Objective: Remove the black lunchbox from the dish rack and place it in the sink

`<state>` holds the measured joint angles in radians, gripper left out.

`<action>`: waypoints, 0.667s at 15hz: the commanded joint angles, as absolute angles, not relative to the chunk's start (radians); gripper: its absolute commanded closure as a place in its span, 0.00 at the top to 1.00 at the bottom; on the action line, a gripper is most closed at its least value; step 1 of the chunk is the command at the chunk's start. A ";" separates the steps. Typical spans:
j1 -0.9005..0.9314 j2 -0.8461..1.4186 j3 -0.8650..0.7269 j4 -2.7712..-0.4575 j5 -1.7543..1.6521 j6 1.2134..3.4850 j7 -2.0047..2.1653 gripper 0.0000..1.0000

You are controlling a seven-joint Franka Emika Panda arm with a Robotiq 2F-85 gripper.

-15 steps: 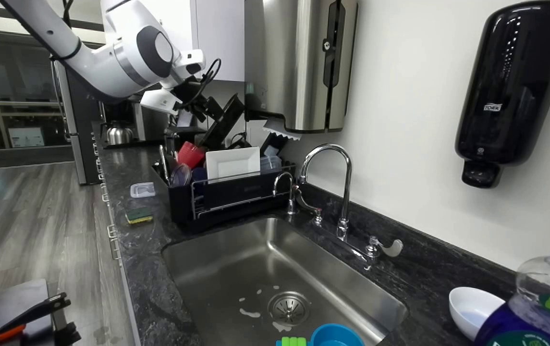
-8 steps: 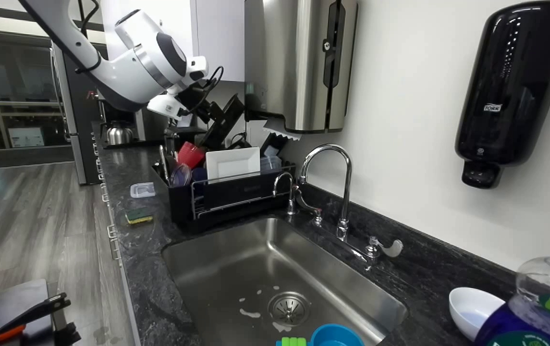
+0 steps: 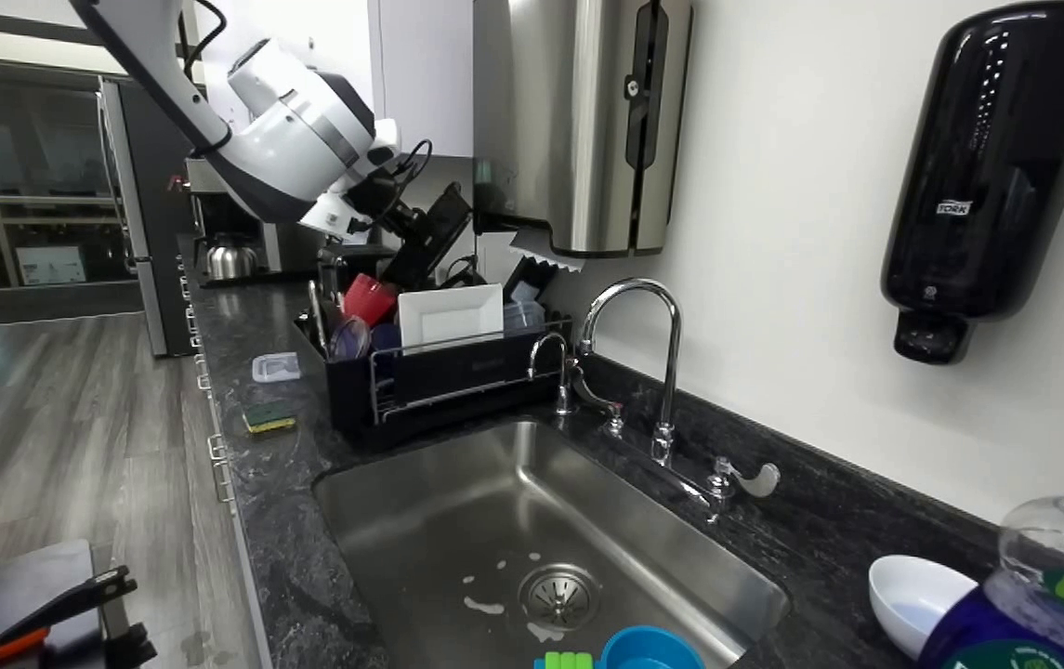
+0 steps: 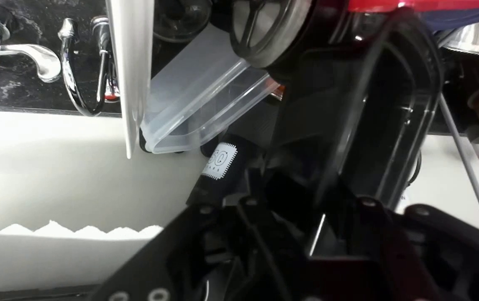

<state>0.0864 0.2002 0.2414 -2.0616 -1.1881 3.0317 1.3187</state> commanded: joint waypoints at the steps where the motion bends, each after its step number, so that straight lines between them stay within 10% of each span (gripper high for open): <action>1: 0.127 0.215 0.215 -2.022 -1.316 2.984 1.437 0.10; 10: 0.130 0.194 0.225 -2.025 -1.489 2.964 1.621 0.01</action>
<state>0.1216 0.2021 0.2342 -2.0214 -1.4274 2.9772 1.5708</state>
